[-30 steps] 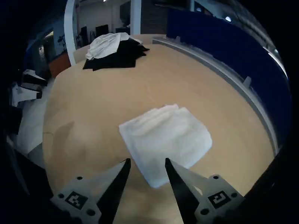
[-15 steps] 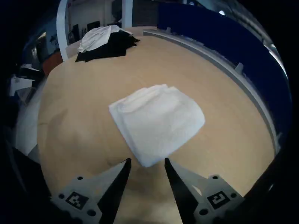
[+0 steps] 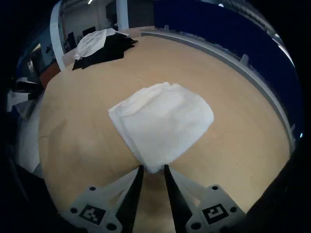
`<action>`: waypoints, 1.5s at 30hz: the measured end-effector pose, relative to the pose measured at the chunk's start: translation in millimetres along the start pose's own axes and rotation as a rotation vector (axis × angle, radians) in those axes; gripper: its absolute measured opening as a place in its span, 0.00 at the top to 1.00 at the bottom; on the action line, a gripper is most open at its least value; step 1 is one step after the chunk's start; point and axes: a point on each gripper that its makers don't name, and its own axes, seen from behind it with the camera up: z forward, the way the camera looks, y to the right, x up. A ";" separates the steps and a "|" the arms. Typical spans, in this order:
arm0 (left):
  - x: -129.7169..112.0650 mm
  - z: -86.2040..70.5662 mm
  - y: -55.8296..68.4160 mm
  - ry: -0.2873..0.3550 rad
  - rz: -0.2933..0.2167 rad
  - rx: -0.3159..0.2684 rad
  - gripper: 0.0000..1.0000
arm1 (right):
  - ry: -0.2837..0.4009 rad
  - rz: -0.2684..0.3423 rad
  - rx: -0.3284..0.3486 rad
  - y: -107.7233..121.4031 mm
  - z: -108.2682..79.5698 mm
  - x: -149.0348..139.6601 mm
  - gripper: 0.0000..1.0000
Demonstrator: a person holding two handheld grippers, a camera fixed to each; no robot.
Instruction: Fold towel
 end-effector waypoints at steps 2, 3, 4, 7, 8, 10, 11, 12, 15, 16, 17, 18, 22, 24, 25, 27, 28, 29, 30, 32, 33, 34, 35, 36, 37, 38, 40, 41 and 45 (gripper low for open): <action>-0.1 0.6 -0.1 0.000 0.001 -0.001 0.06 | 0.000 0.001 -0.002 0.5 0.4 0.2 0.67; -0.2 0.8 -0.2 0.000 0.002 -0.001 0.06 | -0.001 0.001 -0.002 0.7 0.6 -0.2 0.70; -0.3 0.9 -0.4 0.000 0.003 -0.001 0.06 | -0.002 0.001 -0.003 1.0 0.8 -0.6 0.72; -0.3 1.3 -0.3 -0.001 0.004 -0.001 0.06 | -0.005 0.004 -0.003 1.2 1.2 -1.8 0.78; -0.3 1.4 -0.1 -0.001 0.004 -0.001 0.06 | -0.006 0.005 -0.003 1.2 1.3 -2.1 0.80; -0.2 1.8 0.3 -0.002 0.004 -0.001 0.06 | -0.005 0.008 -0.005 1.9 2.0 -2.7 0.86; -0.1 1.9 0.6 -0.002 0.004 -0.002 0.06 | -0.005 0.009 -0.006 2.4 2.4 -3.0 0.87; -0.1 2.1 0.7 -0.002 0.004 -0.002 0.06 | -0.003 0.010 -0.006 2.5 2.6 -3.0 0.89; 0.0 2.6 0.7 -0.002 0.005 -0.002 0.06 | 0.002 0.012 -0.005 2.9 2.5 -2.4 0.93; 0.2 2.8 0.7 -0.002 0.005 -0.002 0.06 | 0.004 0.012 -0.007 3.4 2.2 -2.1 0.94; 0.3 2.9 0.7 -0.001 0.006 -0.002 0.06 | 0.005 0.012 -0.009 3.9 1.9 -1.8 0.95; 0.7 3.0 0.7 -0.002 0.007 -0.001 0.06 | 0.008 0.010 -0.011 4.6 1.3 -1.4 0.95; 2.6 3.1 1.1 -0.001 0.012 -0.001 0.06 | 0.020 0.000 -0.020 7.0 -3.2 3.1 0.97; 3.9 3.1 1.3 0.000 0.012 -0.002 0.06 | 0.030 -0.010 -0.026 8.6 -7.4 7.8 0.97; 4.5 3.1 1.3 0.001 0.012 -0.002 0.06 | 0.035 -0.017 -0.031 9.9 -9.9 10.5 0.97; 6.0 2.9 1.4 0.004 0.011 -0.002 0.06 | 0.048 -0.032 -0.039 12.5 -15.5 17.2 0.97; 6.9 2.8 1.4 0.006 0.010 -0.002 0.06 | 0.055 -0.039 -0.041 13.6 -18.5 21.3 0.97; 7.7 2.7 1.4 0.007 0.010 -0.003 0.06 | 0.063 -0.046 -0.043 14.7 -21.5 25.3 0.97; 8.5 2.6 1.4 0.009 0.010 -0.002 0.06 | 0.072 -0.053 -0.047 16.3 -24.9 31.0 0.97; 9.9 2.2 1.3 0.013 0.011 -0.001 0.06 | 0.090 -0.065 -0.055 19.5 -30.9 42.0 0.97; 10.7 2.0 1.4 0.016 0.011 -0.001 0.06 | 0.101 -0.070 -0.060 21.4 -34.7 48.6 0.97; 11.5 1.9 1.6 0.018 0.011 -0.001 0.06 | 0.111 -0.075 -0.065 23.2 -38.1 54.7 0.97; 12.2 1.7 1.8 0.020 0.011 -0.001 0.06 | 0.122 -0.080 -0.070 25.0 -41.6 60.8 0.97; 13.2 1.4 1.9 0.023 0.011 -0.001 0.06 | 0.134 -0.085 -0.076 26.8 -46.0 67.8 0.97; 14.1 1.2 2.0 0.025 0.011 -0.001 0.06 | 0.145 -0.089 -0.081 28.3 -50.2 74.1 0.97; 15.0 1.0 2.1 0.028 0.011 -0.001 0.06 | 0.155 -0.093 -0.085 29.8 -54.3 80.4 0.97; 16.8 0.3 2.5 0.032 0.011 -0.001 0.06 | 0.177 -0.103 -0.096 32.3 -63.9 93.1 0.97; 17.6 0.0 2.7 0.035 0.011 -0.002 0.06 | 0.188 -0.107 -0.101 33.4 -68.5 99.0 0.97; 21.3 -1.3 3.9 0.045 0.013 -0.003 0.06 | 0.226 -0.124 -0.119 37.6 -87.5 120.6 0.97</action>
